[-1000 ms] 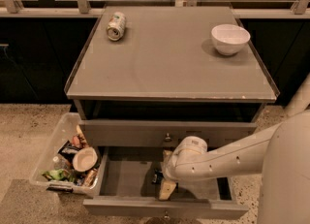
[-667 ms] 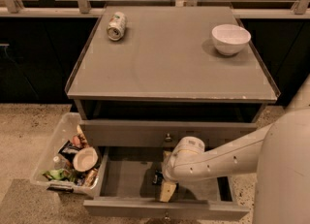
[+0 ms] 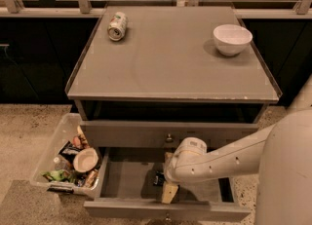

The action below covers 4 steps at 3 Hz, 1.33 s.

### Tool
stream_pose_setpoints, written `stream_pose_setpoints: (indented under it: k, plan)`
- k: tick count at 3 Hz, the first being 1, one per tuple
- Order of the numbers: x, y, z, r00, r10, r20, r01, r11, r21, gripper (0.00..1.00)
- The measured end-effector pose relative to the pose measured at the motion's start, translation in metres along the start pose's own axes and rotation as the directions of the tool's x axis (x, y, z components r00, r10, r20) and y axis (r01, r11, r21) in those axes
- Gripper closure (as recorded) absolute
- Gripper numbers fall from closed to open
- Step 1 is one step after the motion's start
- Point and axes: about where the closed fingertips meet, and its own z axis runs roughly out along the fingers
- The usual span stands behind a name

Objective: Pick rxbar blueberry from middle drawer and place on counter

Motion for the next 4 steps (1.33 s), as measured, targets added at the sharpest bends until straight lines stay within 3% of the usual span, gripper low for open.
stream_pose_setpoints:
  k: [1,2,3,4]
  plan:
    - [-0.0113,-0.0286,-0.0133,0.997,-0.065,0.036,0.062,0.9951,0.077,0.0]
    - [-0.0113,-0.0286,-0.0133,0.997,-0.065,0.036,0.062,0.9951,0.077,0.0]
    - [-0.0113,-0.0286,-0.0133,0.997,-0.065,0.036,0.062,0.9951,0.077,0.17]
    - [-0.0113,-0.0286,-0.0133,0.997,-0.065,0.036,0.062,0.9951,0.077,0.41]
